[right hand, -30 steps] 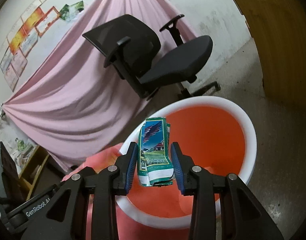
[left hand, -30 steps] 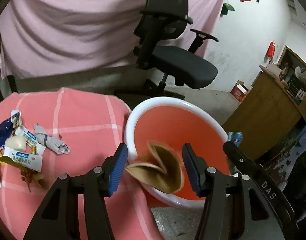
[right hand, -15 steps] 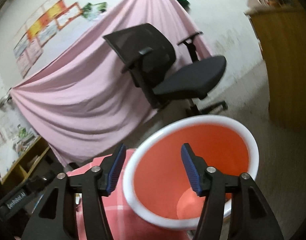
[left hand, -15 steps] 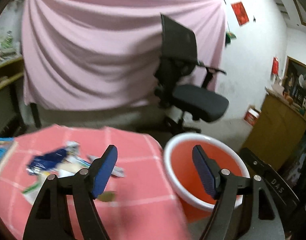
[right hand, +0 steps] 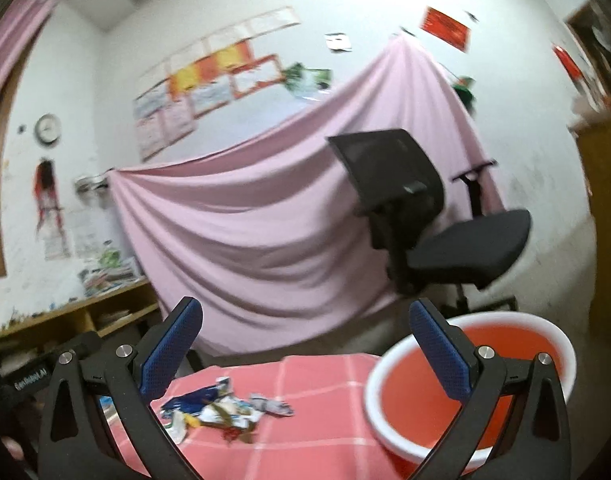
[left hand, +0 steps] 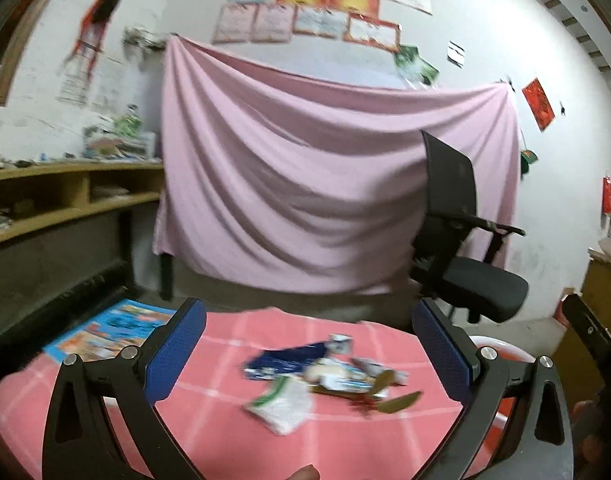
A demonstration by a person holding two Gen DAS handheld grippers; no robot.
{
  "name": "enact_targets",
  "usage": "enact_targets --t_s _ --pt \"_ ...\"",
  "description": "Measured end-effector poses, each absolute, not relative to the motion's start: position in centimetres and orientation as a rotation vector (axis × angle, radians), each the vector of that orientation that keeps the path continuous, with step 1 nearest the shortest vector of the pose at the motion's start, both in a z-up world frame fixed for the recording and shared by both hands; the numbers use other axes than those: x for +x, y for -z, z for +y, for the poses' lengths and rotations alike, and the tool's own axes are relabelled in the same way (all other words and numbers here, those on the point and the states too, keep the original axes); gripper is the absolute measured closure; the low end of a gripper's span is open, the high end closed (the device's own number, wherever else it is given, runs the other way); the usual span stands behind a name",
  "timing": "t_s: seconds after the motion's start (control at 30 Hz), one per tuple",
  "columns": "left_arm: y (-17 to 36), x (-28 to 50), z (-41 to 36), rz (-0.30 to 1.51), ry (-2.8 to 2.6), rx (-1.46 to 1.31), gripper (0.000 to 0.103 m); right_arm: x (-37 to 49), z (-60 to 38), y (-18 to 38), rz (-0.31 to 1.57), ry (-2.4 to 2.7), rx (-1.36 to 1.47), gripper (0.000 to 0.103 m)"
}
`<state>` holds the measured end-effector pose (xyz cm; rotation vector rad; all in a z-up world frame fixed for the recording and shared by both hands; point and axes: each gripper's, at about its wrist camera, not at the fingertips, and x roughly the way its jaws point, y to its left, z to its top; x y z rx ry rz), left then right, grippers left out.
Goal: Collect trash
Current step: 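Move both open tools back over the trash on the table, then grasp the berry sprig with the right tool while the left tool grasps the white-green paper packet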
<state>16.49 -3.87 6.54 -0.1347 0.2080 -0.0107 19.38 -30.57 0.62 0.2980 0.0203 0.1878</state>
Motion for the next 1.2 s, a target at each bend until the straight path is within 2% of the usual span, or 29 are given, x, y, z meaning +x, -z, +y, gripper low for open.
enact_targets --t_s 0.33,0.6,0.77,0.8,0.83,0.9,1.0,1.07,1.13,1.2 --pt "-2.9 13.3 0.0 0.145 -0.085 -0.06 0.002 18.0 -24.2 0.2 -0.039 -0.222 0.087 0.0" --pt "-0.7 16.6 0.2 0.315 -0.033 -0.055 0.002 22.9 -22.0 2.7 0.228 -0.139 -0.005 0.0" --pt "0.8 21.1 -0.2 0.521 0.027 -0.052 0.002 25.9 -22.8 3.9 0.379 -0.193 0.049 0.01" --pt "1.2 22.1 -0.2 0.565 0.042 -0.047 0.002 26.0 -22.8 4.3 0.397 -0.207 0.053 0.018" --pt "2.0 23.4 -0.3 0.628 0.077 -0.048 0.002 26.4 -22.8 4.5 0.418 -0.219 0.055 0.023" --pt "3.1 25.0 -0.5 0.707 0.121 -0.059 0.003 26.5 -22.5 4.7 0.443 -0.238 0.054 0.023" --pt "4.5 26.5 -0.6 0.792 0.163 -0.093 0.019 27.0 -22.0 5.2 0.488 -0.27 0.045 0.03" --pt "5.0 27.0 -0.6 0.825 0.179 -0.115 0.039 27.8 -21.5 5.7 0.536 -0.288 0.034 0.034" --pt "5.4 27.3 -0.6 0.845 0.194 -0.135 0.047 28.6 -21.1 6.2 0.588 -0.301 0.029 0.047" --pt "5.3 27.3 -0.7 0.842 0.208 -0.146 0.057 29.1 -21.0 6.7 0.625 -0.308 0.03 0.053"
